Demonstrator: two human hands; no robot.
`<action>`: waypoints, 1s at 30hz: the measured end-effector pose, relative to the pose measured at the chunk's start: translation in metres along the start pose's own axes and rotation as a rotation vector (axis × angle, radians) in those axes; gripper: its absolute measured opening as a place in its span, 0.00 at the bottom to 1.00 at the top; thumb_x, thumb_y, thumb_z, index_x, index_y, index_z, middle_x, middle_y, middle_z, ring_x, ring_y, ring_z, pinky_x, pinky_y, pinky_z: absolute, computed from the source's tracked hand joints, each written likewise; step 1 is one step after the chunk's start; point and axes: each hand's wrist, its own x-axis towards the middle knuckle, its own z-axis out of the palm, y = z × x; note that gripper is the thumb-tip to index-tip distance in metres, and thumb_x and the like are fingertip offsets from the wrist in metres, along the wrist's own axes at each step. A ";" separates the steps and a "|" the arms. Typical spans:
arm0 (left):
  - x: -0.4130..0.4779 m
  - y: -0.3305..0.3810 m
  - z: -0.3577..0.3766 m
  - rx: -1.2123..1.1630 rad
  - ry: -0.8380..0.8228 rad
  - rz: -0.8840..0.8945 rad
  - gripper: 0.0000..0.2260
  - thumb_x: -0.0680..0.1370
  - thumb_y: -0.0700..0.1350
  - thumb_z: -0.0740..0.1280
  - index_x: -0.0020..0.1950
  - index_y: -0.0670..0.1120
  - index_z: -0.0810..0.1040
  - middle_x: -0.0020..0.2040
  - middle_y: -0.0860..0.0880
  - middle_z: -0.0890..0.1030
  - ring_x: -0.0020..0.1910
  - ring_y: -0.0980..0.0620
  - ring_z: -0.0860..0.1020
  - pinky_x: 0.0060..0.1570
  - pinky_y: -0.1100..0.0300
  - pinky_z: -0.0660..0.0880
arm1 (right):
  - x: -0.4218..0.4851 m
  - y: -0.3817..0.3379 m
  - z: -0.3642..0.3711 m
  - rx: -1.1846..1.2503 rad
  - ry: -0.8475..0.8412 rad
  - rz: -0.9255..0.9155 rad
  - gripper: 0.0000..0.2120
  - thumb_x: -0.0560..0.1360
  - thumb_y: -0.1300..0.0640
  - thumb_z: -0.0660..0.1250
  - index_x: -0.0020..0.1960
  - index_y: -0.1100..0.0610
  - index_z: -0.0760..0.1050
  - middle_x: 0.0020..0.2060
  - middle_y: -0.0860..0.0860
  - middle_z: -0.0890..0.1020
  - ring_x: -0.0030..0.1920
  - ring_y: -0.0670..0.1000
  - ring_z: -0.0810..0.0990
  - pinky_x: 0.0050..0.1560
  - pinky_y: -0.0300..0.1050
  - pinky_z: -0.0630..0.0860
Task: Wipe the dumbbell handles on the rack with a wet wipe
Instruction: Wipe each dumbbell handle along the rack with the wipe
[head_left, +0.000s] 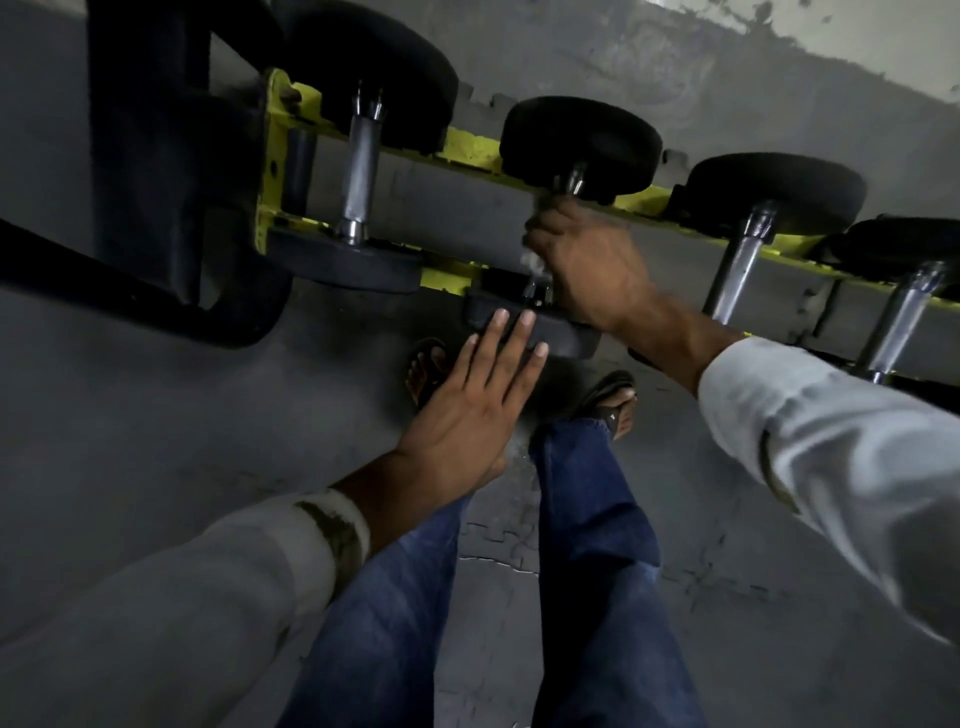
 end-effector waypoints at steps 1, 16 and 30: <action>0.000 0.001 0.000 -0.005 -0.003 -0.004 0.51 0.76 0.60 0.65 0.81 0.37 0.34 0.78 0.29 0.29 0.79 0.28 0.36 0.79 0.38 0.51 | -0.001 -0.002 -0.001 0.017 -0.082 -0.063 0.12 0.75 0.57 0.60 0.54 0.56 0.79 0.56 0.54 0.80 0.64 0.57 0.75 0.48 0.51 0.78; 0.010 0.043 -0.026 -0.084 0.025 0.002 0.45 0.76 0.55 0.64 0.84 0.38 0.44 0.82 0.33 0.37 0.82 0.35 0.39 0.80 0.40 0.47 | -0.081 0.031 -0.030 0.814 -0.020 0.432 0.10 0.69 0.67 0.69 0.48 0.59 0.82 0.44 0.52 0.84 0.46 0.51 0.83 0.47 0.41 0.75; 0.095 0.179 -0.053 -0.116 -0.072 0.076 0.46 0.79 0.54 0.67 0.84 0.42 0.39 0.81 0.34 0.33 0.82 0.34 0.38 0.81 0.42 0.45 | -0.171 0.139 -0.034 0.027 -0.261 -0.080 0.17 0.76 0.58 0.63 0.64 0.56 0.78 0.65 0.56 0.78 0.65 0.58 0.78 0.58 0.51 0.78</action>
